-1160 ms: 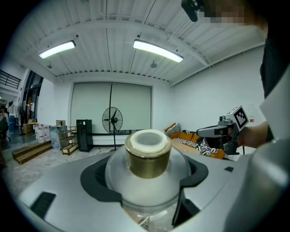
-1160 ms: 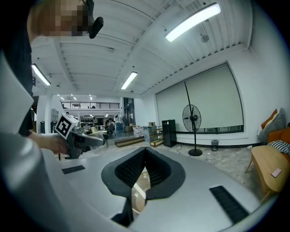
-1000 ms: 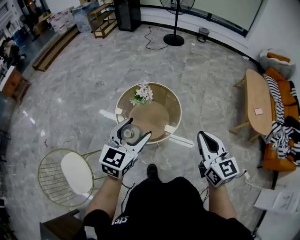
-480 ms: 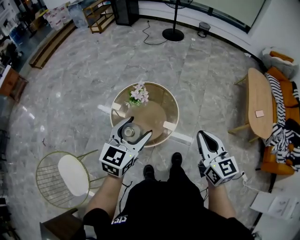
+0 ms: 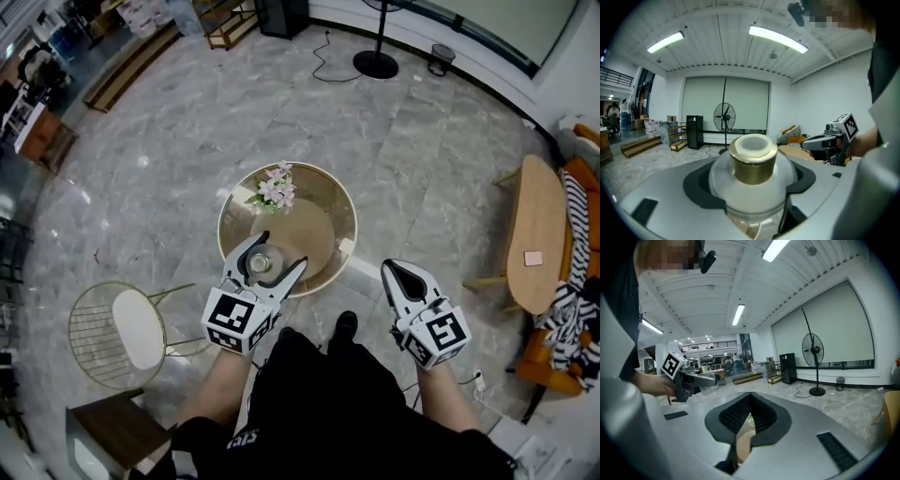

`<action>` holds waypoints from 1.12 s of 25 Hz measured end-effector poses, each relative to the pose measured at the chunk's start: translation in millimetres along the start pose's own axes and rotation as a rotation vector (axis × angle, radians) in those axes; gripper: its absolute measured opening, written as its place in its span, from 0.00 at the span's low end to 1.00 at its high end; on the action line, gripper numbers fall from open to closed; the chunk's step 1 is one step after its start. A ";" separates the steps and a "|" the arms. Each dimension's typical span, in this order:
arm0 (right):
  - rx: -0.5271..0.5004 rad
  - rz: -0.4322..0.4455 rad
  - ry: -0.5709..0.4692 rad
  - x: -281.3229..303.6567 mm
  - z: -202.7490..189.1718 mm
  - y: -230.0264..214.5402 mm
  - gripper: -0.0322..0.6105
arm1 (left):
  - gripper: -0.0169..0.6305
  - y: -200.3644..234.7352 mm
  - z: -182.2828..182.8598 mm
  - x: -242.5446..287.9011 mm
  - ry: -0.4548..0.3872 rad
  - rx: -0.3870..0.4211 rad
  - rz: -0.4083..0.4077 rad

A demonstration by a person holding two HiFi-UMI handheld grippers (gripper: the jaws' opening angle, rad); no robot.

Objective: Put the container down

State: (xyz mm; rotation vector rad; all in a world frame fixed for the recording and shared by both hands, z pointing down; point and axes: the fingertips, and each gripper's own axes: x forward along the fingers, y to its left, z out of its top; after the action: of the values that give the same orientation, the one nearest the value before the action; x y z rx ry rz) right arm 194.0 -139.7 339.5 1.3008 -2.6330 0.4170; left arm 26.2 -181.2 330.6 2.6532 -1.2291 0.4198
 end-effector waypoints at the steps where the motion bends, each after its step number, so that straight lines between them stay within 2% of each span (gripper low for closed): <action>1: 0.000 0.015 0.006 2.2 -1.5 -5.4 0.07 | 0.56 -2.6 0.7 5.3 0.001 -0.002 0.005; 6: -0.003 0.058 0.027 31.0 -3.7 -12.8 0.07 | 0.56 9.6 -8.6 15.2 0.021 -0.004 0.027; 16: 0.000 0.041 0.045 99.3 1.2 8.5 0.07 | 0.56 61.7 -42.4 16.5 0.037 0.012 -0.002; 23: 0.028 0.058 0.092 124.9 -24.6 6.2 0.07 | 0.56 89.0 -61.7 31.6 0.056 -0.019 0.025; 28: 0.048 0.077 0.106 147.7 -48.0 -18.4 0.07 | 0.56 99.7 -74.0 56.6 0.074 -0.040 0.036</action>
State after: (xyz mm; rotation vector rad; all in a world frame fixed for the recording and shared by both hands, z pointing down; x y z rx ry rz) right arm 121.1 -245.3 429.0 1.1593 -2.6062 0.5487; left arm -28.4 -264.4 424.0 2.5615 -1.2518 0.4900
